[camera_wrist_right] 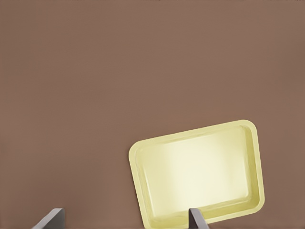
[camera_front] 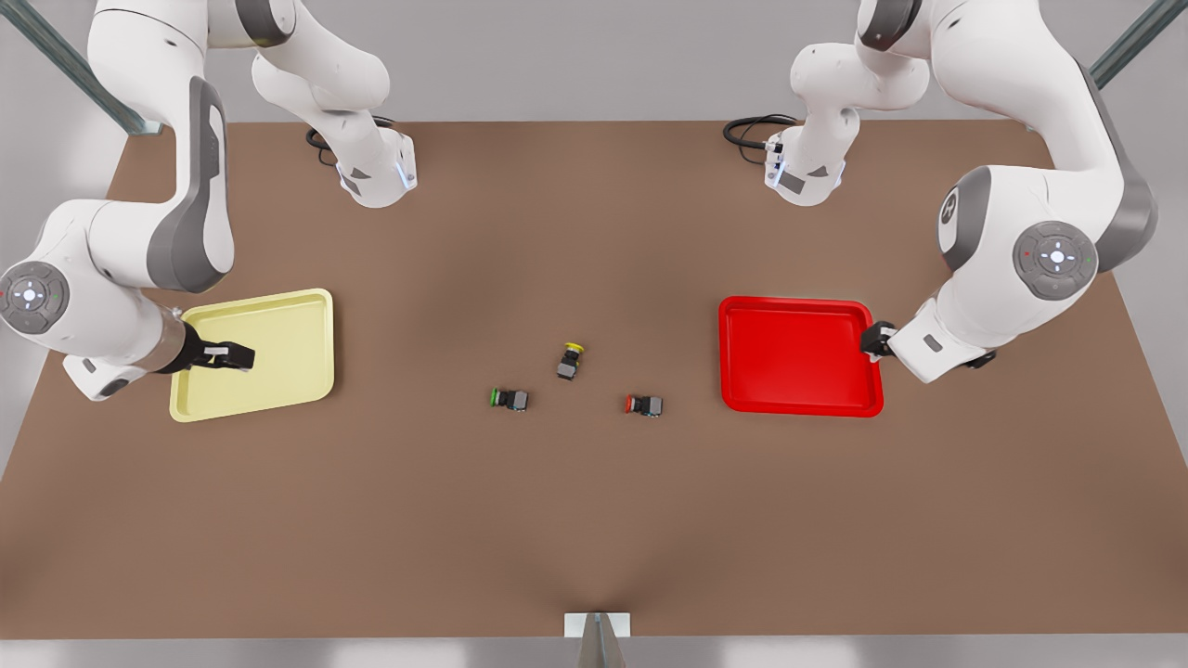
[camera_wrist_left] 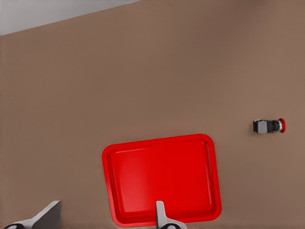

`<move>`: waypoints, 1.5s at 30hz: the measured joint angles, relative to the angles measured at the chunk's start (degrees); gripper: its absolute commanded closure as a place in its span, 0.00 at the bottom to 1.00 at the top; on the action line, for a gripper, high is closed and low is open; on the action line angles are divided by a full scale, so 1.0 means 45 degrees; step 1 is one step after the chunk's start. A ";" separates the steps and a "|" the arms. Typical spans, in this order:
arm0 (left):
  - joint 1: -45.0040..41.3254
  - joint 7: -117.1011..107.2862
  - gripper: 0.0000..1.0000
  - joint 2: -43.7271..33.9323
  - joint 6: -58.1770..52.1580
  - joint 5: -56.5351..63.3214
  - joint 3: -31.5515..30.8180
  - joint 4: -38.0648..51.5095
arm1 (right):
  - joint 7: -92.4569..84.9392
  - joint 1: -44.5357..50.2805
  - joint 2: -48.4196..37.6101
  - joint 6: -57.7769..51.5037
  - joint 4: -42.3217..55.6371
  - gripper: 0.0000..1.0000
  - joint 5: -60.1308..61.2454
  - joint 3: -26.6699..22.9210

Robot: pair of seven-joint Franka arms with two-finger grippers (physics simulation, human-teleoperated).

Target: Place the switches on the corresponding trays according to their colors

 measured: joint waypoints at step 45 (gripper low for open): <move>-0.5455 -2.2949 0.00 0.6182 1.1077 -0.2714 0.0039 -0.3750 | 1.9087 0.5845 0.6816 0.9754 -0.1699 0.00 -0.3494 0.4490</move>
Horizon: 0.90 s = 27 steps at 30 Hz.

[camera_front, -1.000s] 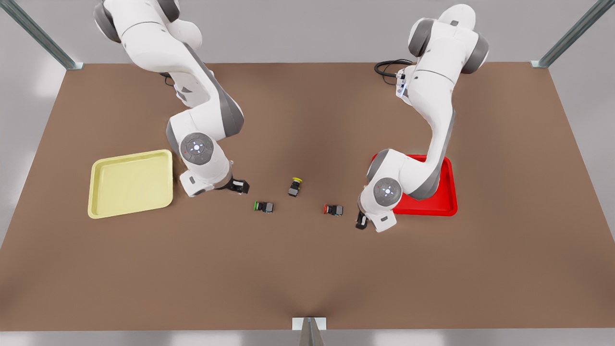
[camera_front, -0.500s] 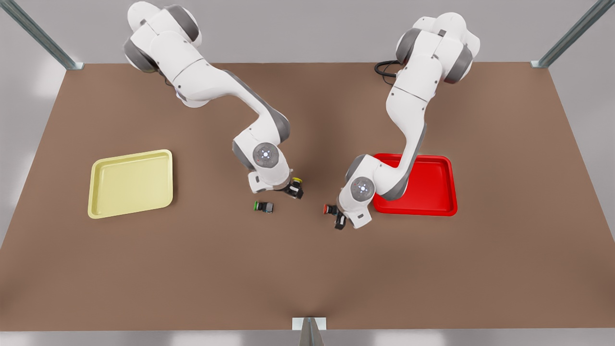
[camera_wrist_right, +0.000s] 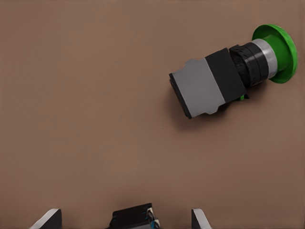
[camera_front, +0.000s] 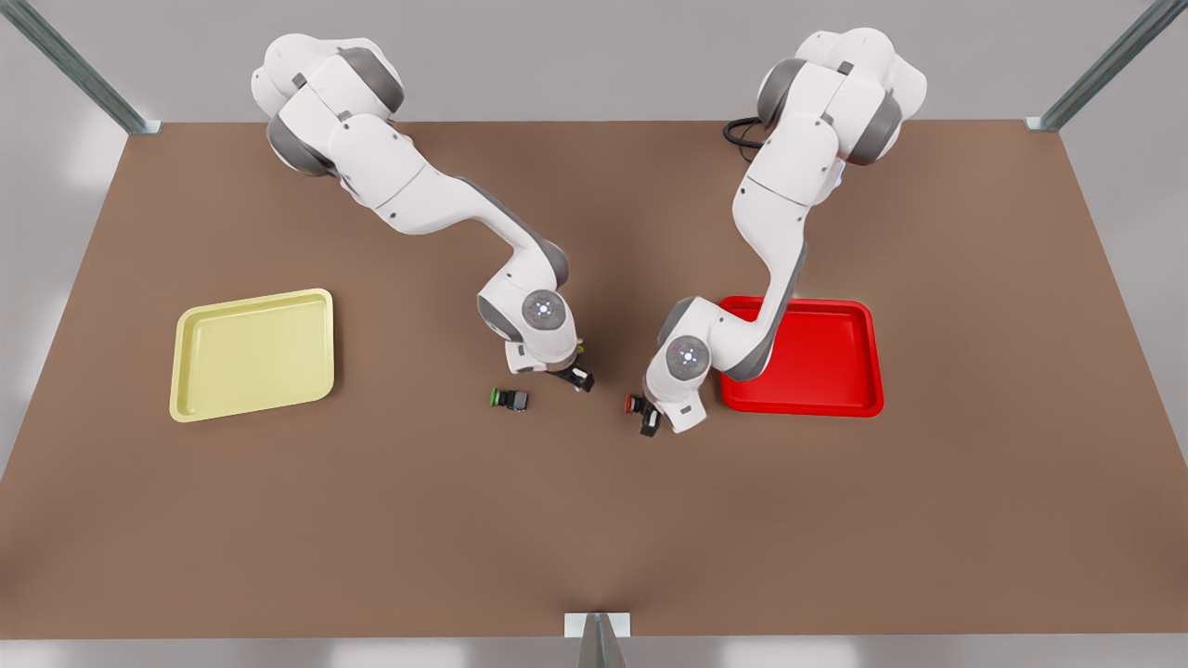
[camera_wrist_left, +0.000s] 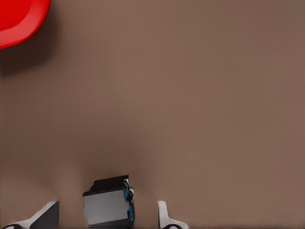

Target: Place the switches on the corresponding trays according to their colors

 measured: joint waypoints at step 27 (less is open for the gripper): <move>0.0022 0.0177 0.47 -0.0168 -0.0091 -0.0037 0.0090 0.0141 | 0.0384 -0.0723 0.0139 -0.0152 -0.0527 0.00 -0.0491 0.0959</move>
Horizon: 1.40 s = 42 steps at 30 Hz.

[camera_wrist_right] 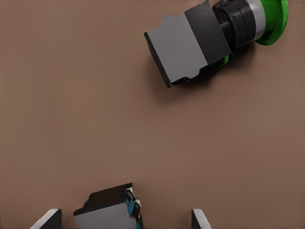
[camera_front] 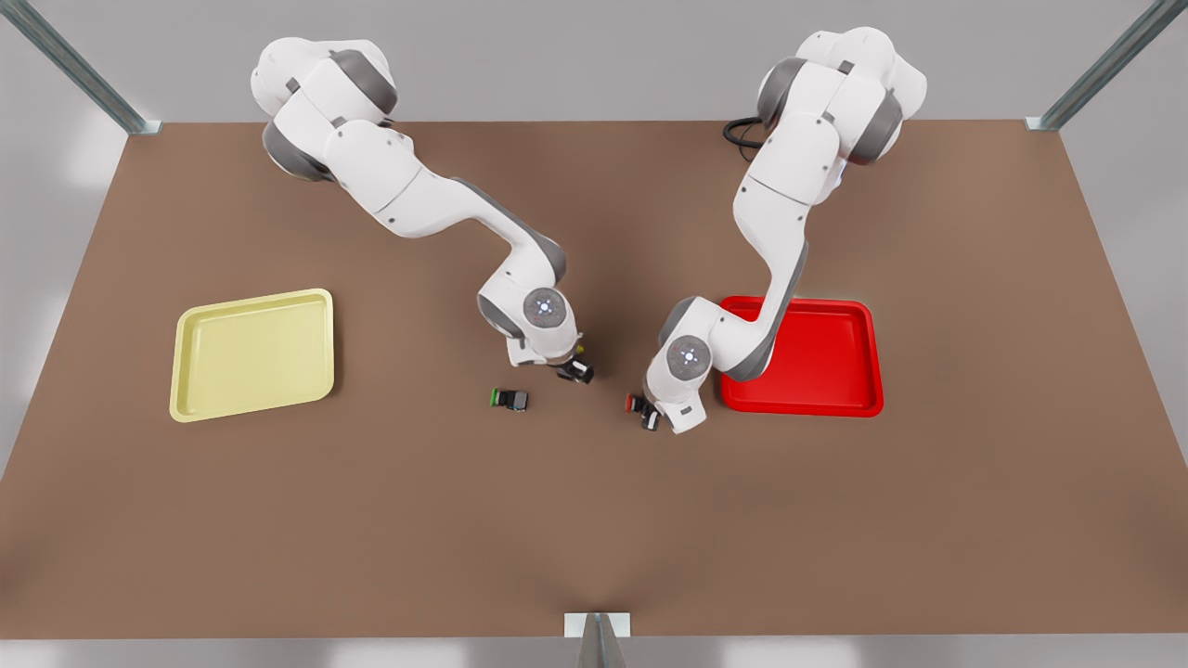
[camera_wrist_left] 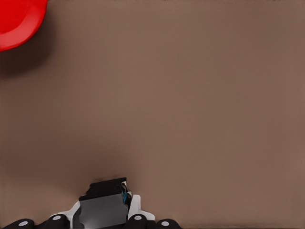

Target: Place the switches on the corresponding trays according to their colors

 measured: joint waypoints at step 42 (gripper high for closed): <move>0.0401 2.0849 0.00 -0.8807 -0.8282 0.0429 0.5612 -0.1187 | -0.3051 0.0058 0.0135 0.0339 0.0135 0.51 -0.0032 0.0000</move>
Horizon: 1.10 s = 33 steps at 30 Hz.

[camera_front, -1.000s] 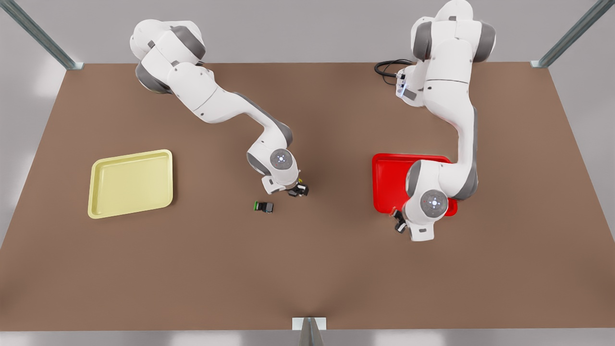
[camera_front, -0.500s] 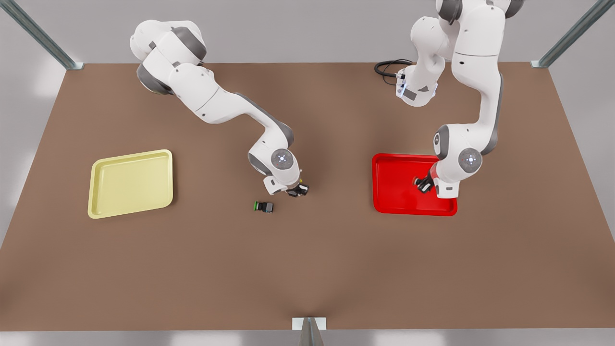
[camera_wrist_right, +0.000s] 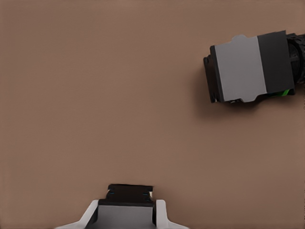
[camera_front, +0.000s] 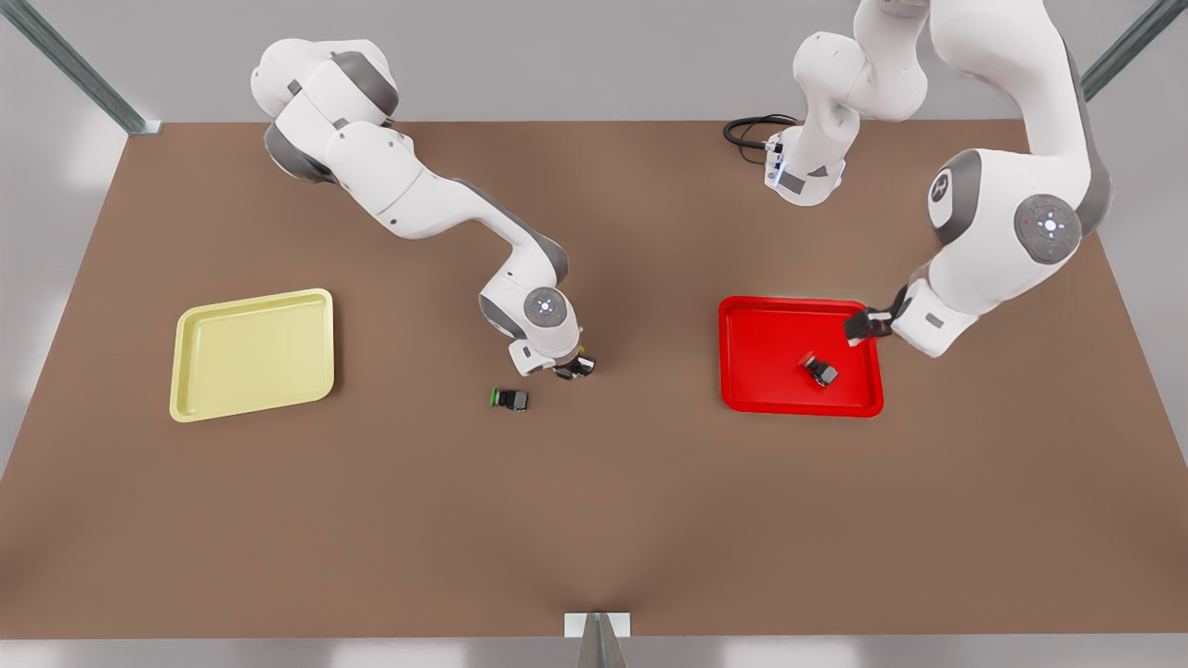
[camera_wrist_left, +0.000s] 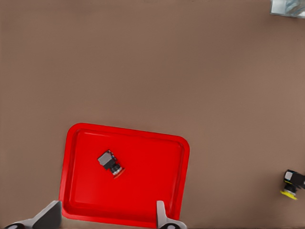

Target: Place the switches on the corresponding trays according to their colors

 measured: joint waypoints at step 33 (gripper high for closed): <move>0.5851 0.1319 0.00 0.0905 -0.0731 0.3084 -0.7341 0.2102 | -1.9153 -0.6708 -0.8989 -0.3000 -0.6914 0.49 0.2522 -0.5554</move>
